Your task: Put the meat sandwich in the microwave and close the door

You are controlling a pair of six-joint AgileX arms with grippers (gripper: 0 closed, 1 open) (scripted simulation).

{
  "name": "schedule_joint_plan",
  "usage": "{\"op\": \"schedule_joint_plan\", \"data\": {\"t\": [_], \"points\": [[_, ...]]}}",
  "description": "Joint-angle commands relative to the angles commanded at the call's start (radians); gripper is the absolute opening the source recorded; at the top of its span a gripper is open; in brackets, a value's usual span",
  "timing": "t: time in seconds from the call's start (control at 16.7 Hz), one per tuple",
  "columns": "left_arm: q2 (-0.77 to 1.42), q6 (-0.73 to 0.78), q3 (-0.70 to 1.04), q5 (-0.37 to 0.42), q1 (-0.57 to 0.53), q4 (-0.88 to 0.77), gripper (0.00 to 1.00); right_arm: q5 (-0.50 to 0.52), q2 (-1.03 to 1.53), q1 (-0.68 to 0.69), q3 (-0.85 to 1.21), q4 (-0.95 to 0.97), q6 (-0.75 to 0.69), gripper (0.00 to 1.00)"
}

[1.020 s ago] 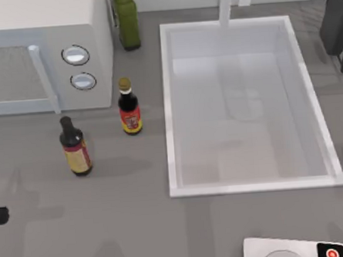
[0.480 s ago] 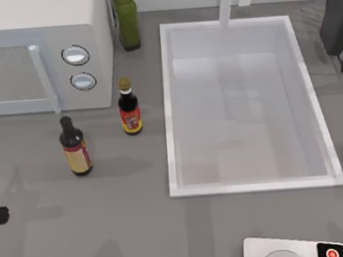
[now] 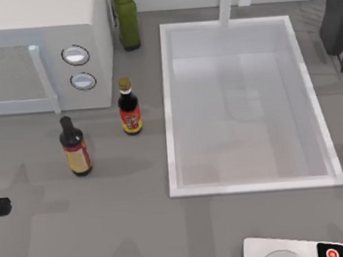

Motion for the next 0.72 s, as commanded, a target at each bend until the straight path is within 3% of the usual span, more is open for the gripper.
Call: {"op": "schedule_joint_plan", "data": {"t": [0.42,0.72], "points": [[0.018,0.0,0.017,-0.027,-0.027,0.001,0.0,0.0,0.0,0.0,0.0,0.0,0.0,1.0],[-0.057,-0.002,0.023,0.081,0.072,-0.079,0.0,0.0,0.0,0.0,0.0,0.0,0.0,1.0]]}}
